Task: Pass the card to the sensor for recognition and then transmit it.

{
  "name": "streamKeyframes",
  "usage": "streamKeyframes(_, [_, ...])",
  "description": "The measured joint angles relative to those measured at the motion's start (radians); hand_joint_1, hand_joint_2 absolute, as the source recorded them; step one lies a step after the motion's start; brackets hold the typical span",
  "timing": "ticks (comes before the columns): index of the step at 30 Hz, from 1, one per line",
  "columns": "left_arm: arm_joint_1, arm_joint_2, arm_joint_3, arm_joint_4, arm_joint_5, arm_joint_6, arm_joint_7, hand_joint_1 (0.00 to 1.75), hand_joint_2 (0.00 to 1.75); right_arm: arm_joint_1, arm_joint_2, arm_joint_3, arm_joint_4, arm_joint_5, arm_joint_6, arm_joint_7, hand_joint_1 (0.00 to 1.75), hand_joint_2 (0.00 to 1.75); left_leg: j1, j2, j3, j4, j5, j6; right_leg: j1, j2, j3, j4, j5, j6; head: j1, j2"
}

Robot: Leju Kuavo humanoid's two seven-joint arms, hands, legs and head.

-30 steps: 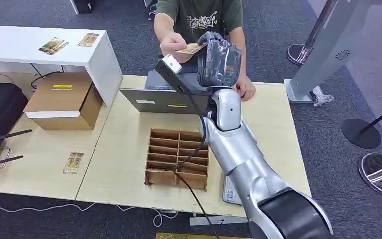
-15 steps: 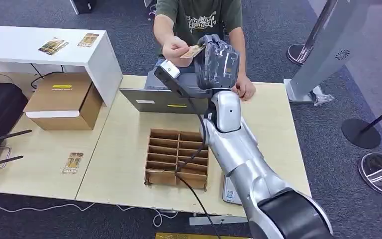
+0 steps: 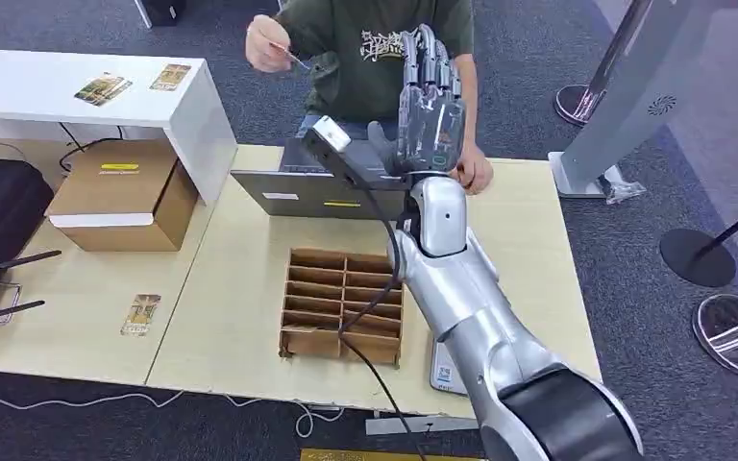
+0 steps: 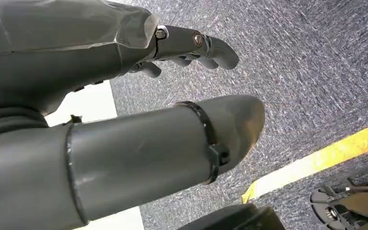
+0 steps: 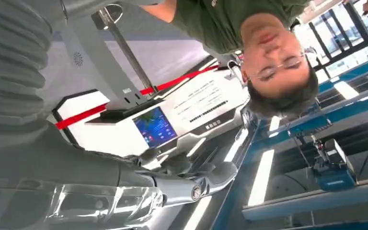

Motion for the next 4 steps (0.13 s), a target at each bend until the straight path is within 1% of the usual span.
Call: streamKeyframes(4, [0.0,0.0,0.0,0.0,0.0,0.0,0.0,0.0,0.0,0.002,0.0,0.0,0.0,0.005,0.0,0.004,0.0,1.75,0.0,0.0,0.0,0.0,0.0,0.0,0.0,0.0,0.0,0.0,0.0,0.0,0.0,0.0])
